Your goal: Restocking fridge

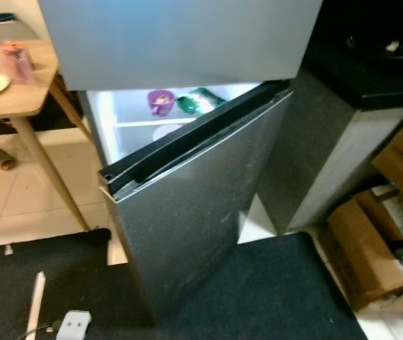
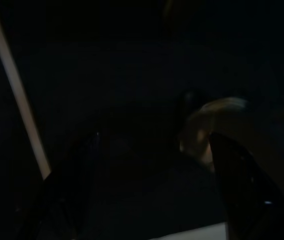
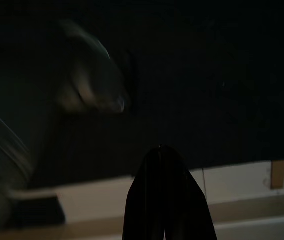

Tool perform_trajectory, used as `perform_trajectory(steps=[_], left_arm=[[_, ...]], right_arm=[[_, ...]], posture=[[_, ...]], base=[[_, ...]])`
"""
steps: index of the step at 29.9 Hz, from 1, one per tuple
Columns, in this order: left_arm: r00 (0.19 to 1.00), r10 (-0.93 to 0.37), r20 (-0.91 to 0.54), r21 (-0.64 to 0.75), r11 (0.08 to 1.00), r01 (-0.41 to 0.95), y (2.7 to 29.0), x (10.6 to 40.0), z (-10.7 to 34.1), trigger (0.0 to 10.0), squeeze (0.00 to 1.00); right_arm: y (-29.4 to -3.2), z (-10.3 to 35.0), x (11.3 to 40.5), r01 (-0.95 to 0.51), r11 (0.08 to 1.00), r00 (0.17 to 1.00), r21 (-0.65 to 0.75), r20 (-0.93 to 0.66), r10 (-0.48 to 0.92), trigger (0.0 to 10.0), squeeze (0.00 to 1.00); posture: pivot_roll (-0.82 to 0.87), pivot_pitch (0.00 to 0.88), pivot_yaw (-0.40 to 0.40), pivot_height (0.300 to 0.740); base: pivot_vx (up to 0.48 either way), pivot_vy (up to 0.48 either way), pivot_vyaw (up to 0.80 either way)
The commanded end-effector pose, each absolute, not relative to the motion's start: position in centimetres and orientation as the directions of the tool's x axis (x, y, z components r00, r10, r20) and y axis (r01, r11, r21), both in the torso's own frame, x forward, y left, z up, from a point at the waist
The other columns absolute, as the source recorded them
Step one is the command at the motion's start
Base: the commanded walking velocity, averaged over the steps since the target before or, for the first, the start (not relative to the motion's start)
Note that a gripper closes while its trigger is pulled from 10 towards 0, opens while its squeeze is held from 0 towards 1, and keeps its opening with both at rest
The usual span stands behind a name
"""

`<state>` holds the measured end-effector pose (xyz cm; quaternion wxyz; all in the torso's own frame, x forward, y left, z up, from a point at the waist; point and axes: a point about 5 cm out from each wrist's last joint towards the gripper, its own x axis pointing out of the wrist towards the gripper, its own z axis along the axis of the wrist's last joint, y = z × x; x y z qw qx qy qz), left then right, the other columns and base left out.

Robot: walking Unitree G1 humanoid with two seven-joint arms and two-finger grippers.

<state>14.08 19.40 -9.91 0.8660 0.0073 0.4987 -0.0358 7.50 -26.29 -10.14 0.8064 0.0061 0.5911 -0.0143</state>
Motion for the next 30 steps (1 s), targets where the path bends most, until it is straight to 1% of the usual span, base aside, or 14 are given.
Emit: perform_trajectory(steps=[1, 6, 13, 21, 25, 27, 28, 30], left_arm=[[0.463, -0.06, -0.884, -0.028, 0.997, 0.077, 19.2, 12.8, -10.4, 10.0, 0.0], [0.464, -0.057, -0.884, -0.024, 0.997, 0.076, 19.3, 12.9, -10.3, 10.0, 0.0], [0.465, -0.056, -0.884, -0.025, 0.997, 0.072, 19.3, 12.9, -10.4, 10.0, 0.0], [0.459, -0.067, -0.886, -0.031, 0.996, 0.084, 19.0, 12.8, -10.4, 10.0, 0.0], [0.456, -0.067, -0.887, -0.029, 0.996, 0.09, 19.1, 12.8, -10.4, 10.0, 0.0], [0.452, -0.077, -0.889, -0.035, 0.994, 0.101, 19.1, 12.7, -10.4, 10.0, 0.0], [0.435, -0.076, -0.897, -0.029, 0.993, 0.112, 19.2, 12.5, -10.5, 10.0, 0.0], [0.428, -0.077, -0.9, -0.028, 0.993, 0.118, 19.2, 12.5, -10.5, 10.0, 0.0]], right_arm=[[-27.0, -9.7, 8.6, 0.06, 0.997, 0.34, -0.039, -0.939, -0.058, 10.0, 0.0], [-27.4, -9.4, 9.5, 0.057, 0.997, 0.357, -0.06, -0.931, -0.077, 10.0, 0.0], [-27.1, -9.3, 10.2, 0.044, 0.997, 0.371, -0.064, -0.926, -0.076, 10.0, 0.0], [-26.7, -9.5, 10.0, 0.028, 0.998, 0.362, -0.06, -0.93, -0.066, 10.0, 0.0], [-26.7, -9.6, 9.8, 0.048, 0.997, 0.357, -0.063, -0.931, -0.075, 10.0, 0.0], [-26.7, -9.6, 9.9, 0.061, 0.996, 0.361, -0.061, -0.929, -0.079, 10.0, 0.0], [-26.8, -9.5, 9.9, 0.072, 0.995, 0.362, -0.071, -0.928, -0.092, 10.0, 0.0], [-26.8, -9.5, 10.0, 0.074, 0.995, 0.362, -0.073, -0.927, -0.095, 10.0, 0.0]], posture=[[-0.05, 0.054, -0.017, 0.74], [-0.04, 0.05, -0.019, 0.74], [-0.04, 0.049, -0.02, 0.74], [-0.04, 0.05, -0.02, 0.74], [-0.04, 0.05, -0.019, 0.74], [-0.04, 0.051, -0.018, 0.74], [-0.04, 0.05, -0.018, 0.74], [-0.04, 0.05, -0.018, 0.74]], base=[[0.0, 0.0, 0.74], [0.0, 0.0, 0.74], [0.0, 0.0, 0.74], [0.0, 0.0, 0.74], [0.0, 0.0, 0.75], [0.0, 0.0, 0.0], [0.0, -0.48, 0.0], [0.0, -0.48, 0.0]])
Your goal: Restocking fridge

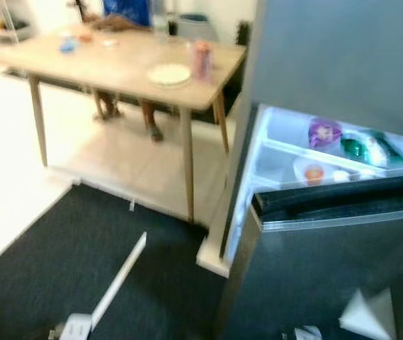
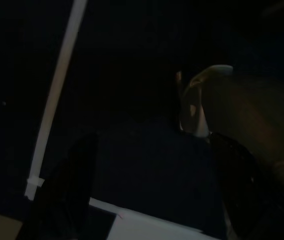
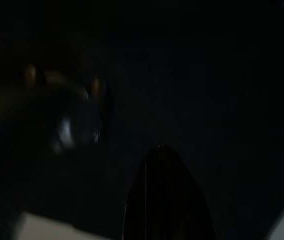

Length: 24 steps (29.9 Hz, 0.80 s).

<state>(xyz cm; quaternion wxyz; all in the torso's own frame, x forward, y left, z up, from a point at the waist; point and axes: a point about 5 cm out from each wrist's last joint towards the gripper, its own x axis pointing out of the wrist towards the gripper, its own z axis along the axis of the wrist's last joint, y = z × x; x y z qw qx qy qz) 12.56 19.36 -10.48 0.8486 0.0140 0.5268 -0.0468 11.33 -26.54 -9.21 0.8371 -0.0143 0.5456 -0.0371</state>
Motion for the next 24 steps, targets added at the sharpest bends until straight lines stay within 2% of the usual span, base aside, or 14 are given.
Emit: perform_trajectory(steps=[1, 6, 11, 13, 15, 17, 18, 19, 20, 21, 22, 24], left_arm=[[0.423, -0.078, -0.903, -0.025, 0.991, 0.129, 19.2, 12.4, -10.6, 10.0, 0.0], [0.428, -0.053, -0.902, -0.002, 0.993, 0.119, 19.3, 12.4, -10.5, 10.0, 0.0], [0.429, -0.041, -0.902, 0.003, 0.995, 0.103, 19.5, 12.4, -10.5, 10.0, 0.0], [0.429, -0.042, -0.902, 0.002, 0.995, 0.103, 19.5, 12.4, -10.5, 10.0, 0.0], [0.428, -0.043, -0.903, 0.002, 0.995, 0.104, 19.5, 12.3, -10.6, 10.0, 0.0], [0.427, -0.044, -0.903, 0.001, 0.994, 0.105, 19.5, 12.3, -10.6, 10.0, 0.0], [0.427, -0.044, -0.903, 0.001, 0.994, 0.105, 19.5, 12.3, -10.6, 10.0, 0.0], [0.427, -0.044, -0.903, 0.001, 0.994, 0.106, 19.5, 12.3, -10.6, 10.0, 0.0], [0.427, -0.044, -0.903, 0.001, 0.994, 0.106, 19.5, 12.3, -10.6, 10.0, 0.0], [0.424, -0.041, -0.905, 0.004, 0.994, 0.105, 19.7, 12.2, -10.6, 10.0, 0.0], [0.424, -0.041, -0.905, 0.004, 0.994, 0.105, 19.7, 12.2, -10.6, 10.0, 0.0], [0.423, -0.039, -0.905, 0.005, 0.995, 0.104, 19.7, 12.1, -10.6, 10.0, 0.0]], right_arm=[[-26.8, -9.5, 10.0, 0.075, 0.994, 0.363, -0.073, -0.927, -0.096, 10.0, 0.0], [-26.9, -9.4, 10.3, 0.088, 0.993, 0.376, -0.077, -0.921, -0.104, 10.0, 0.0], [-27.3, -8.9, 11.5, 0.118, 0.99, 0.433, -0.08, -0.893, -0.124, 10.0, 0.0], [-27.5, -8.4, 12.6, 0.152, 0.987, 0.488, -0.062, -0.863, -0.129, 10.0, 0.0], [-27.3, -7.8, 14.2, 0.188, 0.982, 0.561, 0.017, -0.823, -0.093, 10.0, 0.0], [-26.6, -7.2, 15.8, 0.175, 0.975, 0.633, 0.136, -0.774, -0.006, 10.0, 0.0], [-25.9, -6.8, 16.7, 0.119, 0.97, 0.669, 0.21, -0.739, 0.078, 10.0, 0.0], [-25.4, -6.6, 17.3, 0.076, 0.964, 0.689, 0.256, -0.712, 0.135, 10.0, 0.0], [-25.4, -6.6, 17.3, 0.076, 0.964, 0.689, 0.256, -0.712, 0.135, 10.0, 0.0], [-24.1, -5.6, 19.1, -0.059, 0.933, 0.722, 0.355, -0.631, 0.285, 10.0, 0.0], [-24.1, -5.6, 19.1, -0.059, 0.933, 0.722, 0.355, -0.631, 0.285, 10.0, 0.0], [-23.2, -4.2, 21.0, -0.191, 0.897, 0.735, 0.399, -0.547, 0.4, 10.0, 0.0]], posture=[[-0.04, 0.05, -0.018, 0.74], [-0.04, 0.05, -0.016, 0.74], [-0.04, 0.051, -0.016, 0.74], [-0.04, 0.053, -0.015, 0.74], [-0.04, 0.053, -0.014, 0.74], [-0.04, 0.056, -0.011, 0.74], [-0.04, 0.056, -0.011, 0.74], [-0.04, 0.056, -0.011, 0.74], [-0.04, 0.056, -0.011, 0.74], [-0.04, 0.061, -0.012, 0.74], [-0.04, 0.061, -0.012, 0.74], [-0.04, 0.061, -0.012, 0.74]], base=[[0.0, -0.48, 0.0], [0.0, -0.472, 0.0], [0.0, 0.0, 0.0], [0.0, 0.0, 0.0], [0.0, 0.0, 0.0], [0.0, 0.0, 0.0], [0.0, 0.0, 0.0], [0.0, 0.0, 0.0], [0.0, 0.0, 0.0], [0.0, 0.0, 0.0], [0.0, 0.0, 0.0], [0.0, 0.0, 0.0]])
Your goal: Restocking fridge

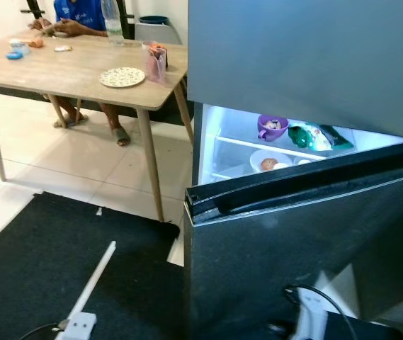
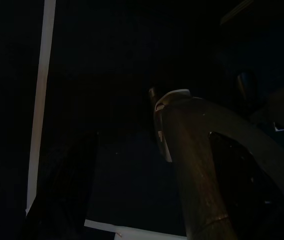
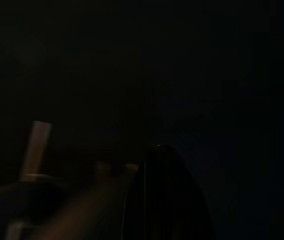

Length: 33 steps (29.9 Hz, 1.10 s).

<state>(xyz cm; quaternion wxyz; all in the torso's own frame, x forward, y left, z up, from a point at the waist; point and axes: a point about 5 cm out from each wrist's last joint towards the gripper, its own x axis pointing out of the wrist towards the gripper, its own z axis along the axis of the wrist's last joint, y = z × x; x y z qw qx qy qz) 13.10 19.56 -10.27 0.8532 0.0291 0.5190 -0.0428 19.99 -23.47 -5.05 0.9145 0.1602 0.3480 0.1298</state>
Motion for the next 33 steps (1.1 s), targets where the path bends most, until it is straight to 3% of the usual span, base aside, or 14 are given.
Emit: perform_trajectory(steps=[1, 3, 9, 10, 12, 20, 25, 33], left_arm=[[0.424, -0.039, -0.905, 0.005, 0.995, 0.103, 19.8, 12.1, -10.6, 10.0, 0.0], [0.425, -0.04, -0.904, 0.005, 0.995, 0.103, 19.8, 12.2, -10.6, 10.0, 0.0], [0.421, -0.037, -0.906, 0.007, 0.995, 0.103, 19.9, 11.9, -10.6, 10.0, 0.0], [0.419, -0.035, -0.907, 0.01, 0.994, 0.105, 19.9, 11.8, -10.6, 10.0, 0.0], [0.418, -0.034, -0.908, 0.011, 0.994, 0.105, 20.0, 11.8, -10.6, 10.0, 0.0], [0.421, -0.029, -0.907, 0.013, 0.995, 0.098, 20.1, 11.8, -10.6, 10.0, 0.0], [0.423, -0.025, -0.906, 0.013, 0.996, 0.086, 20.2, 11.6, -10.6, 10.0, 0.0], [0.414, -0.026, -0.91, 0.011, 0.996, 0.086, 20.2, 11.2, -10.8, 10.0, 0.0]], right_arm=[[-23.0, -3.6, 21.9, -0.239, 0.887, 0.738, 0.395, -0.52, 0.43, 10.0, 0.0], [-22.9, -3.2, 22.4, -0.269, 0.881, 0.739, 0.389, -0.503, 0.448, 10.0, 0.0], [-22.7, 1.0, 27.0, -0.386, 0.87, 0.808, 0.308, -0.343, 0.48, 10.0, 0.0], [-22.4, 3.3, 29.2, -0.424, 0.872, 0.836, 0.242, -0.264, 0.48, 10.0, 0.0], [-22.3, 4.2, 29.9, -0.434, 0.873, 0.845, 0.223, -0.236, 0.48, 10.0, 0.0], [-21.3, 10.9, 35.3, -0.314, 0.946, 0.948, 0.082, -0.017, 0.316, 10.0, 0.0], [-20.2, 11.8, 35.8, -0.356, 0.929, 0.934, 0.101, 0.025, 0.355, 10.0, 0.0], [-20.5, 3.9, 31.4, -0.352, 0.933, 0.882, 0.073, -0.307, 0.357, 10.0, 0.0]], posture=[[-0.04, 0.062, -0.012, 0.74], [-0.04, 0.062, -0.012, 0.74], [-0.04, 0.064, -0.014, 0.74], [-0.04, 0.066, -0.016, 0.74], [-0.03, 0.065, -0.017, 0.74], [-0.03, 0.067, -0.018, 0.74], [-0.01, 0.073, -0.021, 0.74], [-0.02, 0.072, -0.024, 0.74]], base=[[0.0, 0.0, 0.0], [0.0, 0.0, 0.0], [0.0, 0.0, 0.0], [0.0, 0.0, 0.0], [0.0, 0.0, 0.0], [0.0, 0.0, 0.0], [0.0, 0.0, 0.0], [0.0, 0.0, 0.0]])
